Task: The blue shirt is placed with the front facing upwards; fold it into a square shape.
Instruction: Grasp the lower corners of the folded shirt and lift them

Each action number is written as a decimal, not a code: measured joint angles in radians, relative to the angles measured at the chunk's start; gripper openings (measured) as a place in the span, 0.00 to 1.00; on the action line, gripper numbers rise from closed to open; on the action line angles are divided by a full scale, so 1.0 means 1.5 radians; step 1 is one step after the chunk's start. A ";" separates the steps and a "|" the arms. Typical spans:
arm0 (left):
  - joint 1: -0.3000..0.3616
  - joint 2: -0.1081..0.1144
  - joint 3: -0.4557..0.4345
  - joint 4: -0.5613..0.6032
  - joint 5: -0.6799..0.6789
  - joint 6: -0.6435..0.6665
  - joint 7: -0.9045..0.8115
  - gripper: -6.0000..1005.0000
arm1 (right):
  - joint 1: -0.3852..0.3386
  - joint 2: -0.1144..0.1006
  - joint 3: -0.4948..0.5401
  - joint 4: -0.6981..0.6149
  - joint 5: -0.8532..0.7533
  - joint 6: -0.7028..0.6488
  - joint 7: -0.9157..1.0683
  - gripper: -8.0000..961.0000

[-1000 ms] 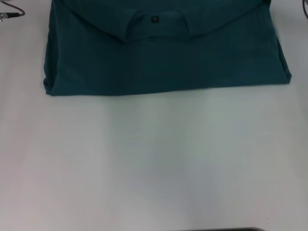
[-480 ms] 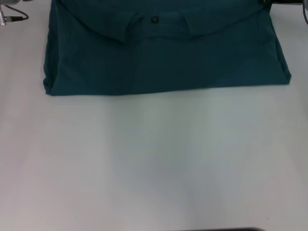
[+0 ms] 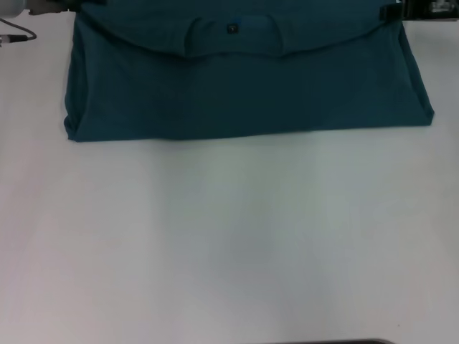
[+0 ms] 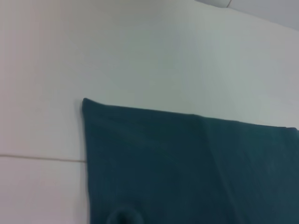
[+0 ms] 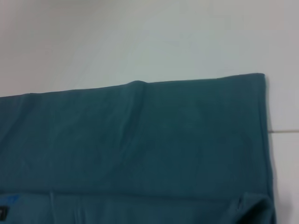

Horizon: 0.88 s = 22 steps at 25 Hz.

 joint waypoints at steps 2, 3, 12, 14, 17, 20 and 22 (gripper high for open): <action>0.008 -0.002 0.000 -0.014 0.000 0.012 -0.005 0.41 | -0.005 -0.008 0.007 -0.003 0.000 -0.024 0.006 0.25; 0.017 -0.005 -0.003 -0.034 -0.002 0.026 -0.008 0.43 | -0.009 -0.014 0.015 -0.006 0.003 -0.045 0.007 0.27; 0.149 -0.007 -0.083 -0.177 -0.161 0.261 -0.006 0.81 | -0.118 -0.024 0.144 -0.083 0.191 -0.380 -0.155 0.78; 0.166 0.005 -0.115 -0.161 -0.185 0.311 -0.008 0.83 | -0.149 -0.023 0.155 -0.087 0.247 -0.449 -0.204 0.84; 0.191 0.019 -0.175 -0.116 -0.202 0.374 -0.010 0.85 | -0.191 -0.023 0.163 -0.081 0.296 -0.539 -0.269 0.93; 0.211 0.032 -0.210 -0.064 -0.205 0.402 -0.010 0.86 | -0.218 -0.016 0.164 -0.077 0.306 -0.602 -0.316 0.93; 0.222 0.033 -0.216 -0.038 -0.207 0.401 -0.008 0.85 | -0.227 -0.008 0.164 -0.076 0.305 -0.626 -0.333 0.93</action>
